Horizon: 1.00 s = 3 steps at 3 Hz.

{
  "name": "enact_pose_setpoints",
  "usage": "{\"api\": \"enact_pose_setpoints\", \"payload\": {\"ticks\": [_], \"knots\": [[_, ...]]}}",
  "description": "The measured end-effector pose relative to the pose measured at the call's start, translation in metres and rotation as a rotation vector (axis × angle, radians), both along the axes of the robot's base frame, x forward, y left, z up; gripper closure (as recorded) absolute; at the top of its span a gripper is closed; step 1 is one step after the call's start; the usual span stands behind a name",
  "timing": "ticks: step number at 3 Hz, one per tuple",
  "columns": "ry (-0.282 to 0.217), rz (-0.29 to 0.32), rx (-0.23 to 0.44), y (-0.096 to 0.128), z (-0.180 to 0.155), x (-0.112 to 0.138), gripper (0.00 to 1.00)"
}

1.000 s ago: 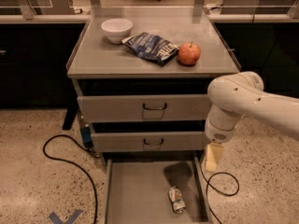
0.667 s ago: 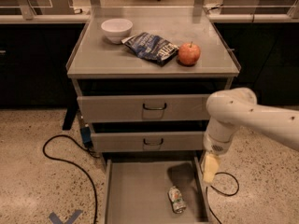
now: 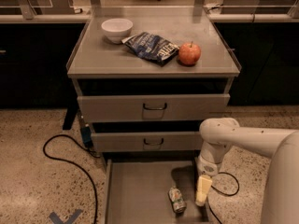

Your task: Pick 7up can from bottom drawer and place on counter

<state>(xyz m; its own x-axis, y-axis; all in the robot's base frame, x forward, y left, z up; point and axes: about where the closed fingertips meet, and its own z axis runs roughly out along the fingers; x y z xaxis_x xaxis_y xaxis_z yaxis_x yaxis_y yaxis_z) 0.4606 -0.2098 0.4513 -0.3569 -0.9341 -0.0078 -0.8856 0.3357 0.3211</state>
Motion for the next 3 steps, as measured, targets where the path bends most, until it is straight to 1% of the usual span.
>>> {"api": "enact_pose_setpoints", "payload": {"ticks": [1, 2, 3], "knots": [[0.0, 0.0, 0.0, 0.0, 0.0, 0.0, 0.0], [-0.05, -0.012, -0.032, 0.004, -0.005, -0.005, 0.0], [-0.105, 0.009, -0.113, 0.013, -0.055, -0.015, 0.0]]}}
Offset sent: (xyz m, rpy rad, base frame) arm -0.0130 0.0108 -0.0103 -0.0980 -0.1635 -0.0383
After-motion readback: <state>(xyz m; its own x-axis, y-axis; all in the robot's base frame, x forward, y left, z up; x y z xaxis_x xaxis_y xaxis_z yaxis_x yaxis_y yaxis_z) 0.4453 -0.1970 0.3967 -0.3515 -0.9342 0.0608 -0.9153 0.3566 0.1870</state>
